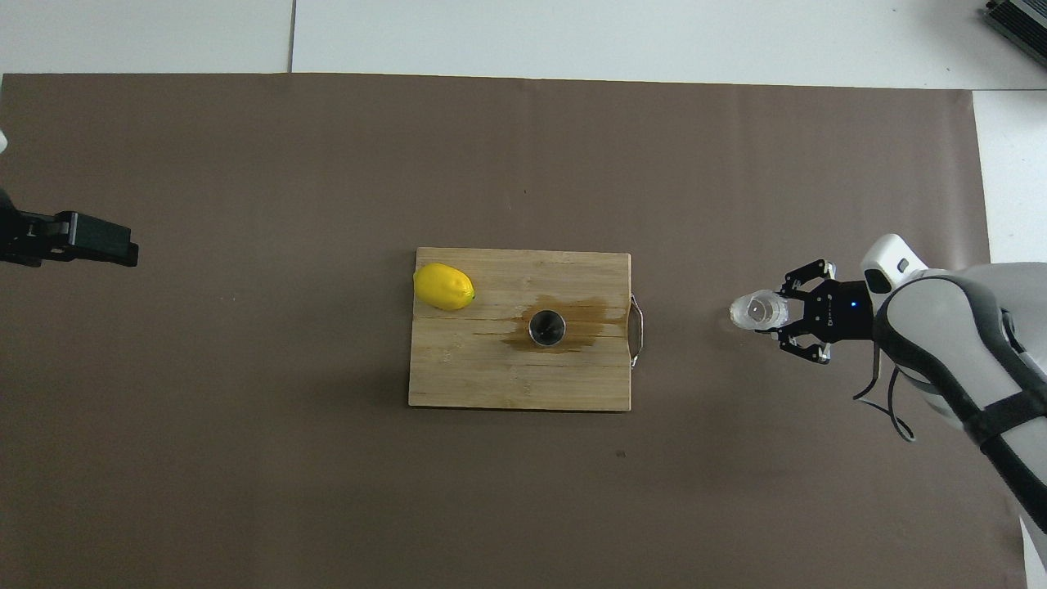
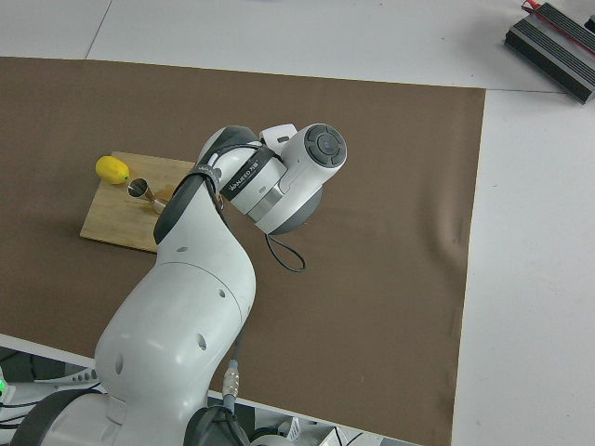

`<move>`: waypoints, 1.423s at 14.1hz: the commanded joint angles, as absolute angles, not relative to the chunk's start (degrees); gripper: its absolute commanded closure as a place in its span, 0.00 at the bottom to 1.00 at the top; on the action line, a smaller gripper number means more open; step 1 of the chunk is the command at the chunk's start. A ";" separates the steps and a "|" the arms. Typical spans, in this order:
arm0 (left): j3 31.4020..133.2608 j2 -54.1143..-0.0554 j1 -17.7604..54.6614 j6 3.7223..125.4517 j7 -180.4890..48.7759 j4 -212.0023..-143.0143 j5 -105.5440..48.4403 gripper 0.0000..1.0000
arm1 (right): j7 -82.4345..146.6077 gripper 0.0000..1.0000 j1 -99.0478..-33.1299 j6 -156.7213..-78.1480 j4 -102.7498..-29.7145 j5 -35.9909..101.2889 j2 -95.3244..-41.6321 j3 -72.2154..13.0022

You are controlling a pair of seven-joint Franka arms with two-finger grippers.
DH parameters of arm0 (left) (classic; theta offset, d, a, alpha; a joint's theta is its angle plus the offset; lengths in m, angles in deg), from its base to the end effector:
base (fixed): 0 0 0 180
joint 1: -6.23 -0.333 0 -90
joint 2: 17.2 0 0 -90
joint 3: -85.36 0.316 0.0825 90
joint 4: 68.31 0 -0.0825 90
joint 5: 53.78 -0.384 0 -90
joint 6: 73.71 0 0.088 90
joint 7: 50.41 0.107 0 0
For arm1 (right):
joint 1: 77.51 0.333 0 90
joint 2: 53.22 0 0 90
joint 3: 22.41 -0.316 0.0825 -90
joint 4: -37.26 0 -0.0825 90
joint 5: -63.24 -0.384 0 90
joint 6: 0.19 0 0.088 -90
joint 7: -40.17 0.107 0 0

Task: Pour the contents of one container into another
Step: 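Lift the white cup with the right gripper toward the metal cup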

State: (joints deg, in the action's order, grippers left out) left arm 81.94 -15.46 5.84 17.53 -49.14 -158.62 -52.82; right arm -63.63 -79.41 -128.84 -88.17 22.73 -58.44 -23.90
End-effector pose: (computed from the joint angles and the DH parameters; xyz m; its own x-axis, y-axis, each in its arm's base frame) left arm 0.5467 -0.0312 0.6406 0.9961 -0.0746 0.0468 -0.0753 -0.9971 0.0139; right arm 0.5448 0.0146 0.3479 0.2019 0.8325 0.5160 0.9752 -0.2197 -0.0271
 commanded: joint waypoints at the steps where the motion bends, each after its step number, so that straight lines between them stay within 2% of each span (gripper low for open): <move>1: 81.76 -13.95 5.97 16.64 -48.30 -159.72 -54.04 0.00 | -57.06 1.00 -76.56 -128.25 -86.06 22.19 -57.71 -24.07; 10: 81.67 -14.39 6.15 16.73 -48.30 -159.72 -54.04 0.00 | -31.13 1.00 -64.87 -127.28 -77.10 37.29 -58.41 -24.08; 14: 81.67 -14.56 6.15 16.91 -48.30 -159.80 -54.04 0.00 | -17.87 1.00 -58.11 -125.17 -71.83 48.62 -59.73 -24.08; 20: 81.67 -14.74 6.23 17.17 -48.66 -159.80 -54.13 0.00 | -11.33 1.00 -52.38 -124.12 -71.11 59.09 -59.90 -24.08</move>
State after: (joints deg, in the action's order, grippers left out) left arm 81.62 -15.15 5.89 17.35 -48.95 -159.04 -53.02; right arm -12.86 -53.12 -126.13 -72.66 55.99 -59.16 -24.16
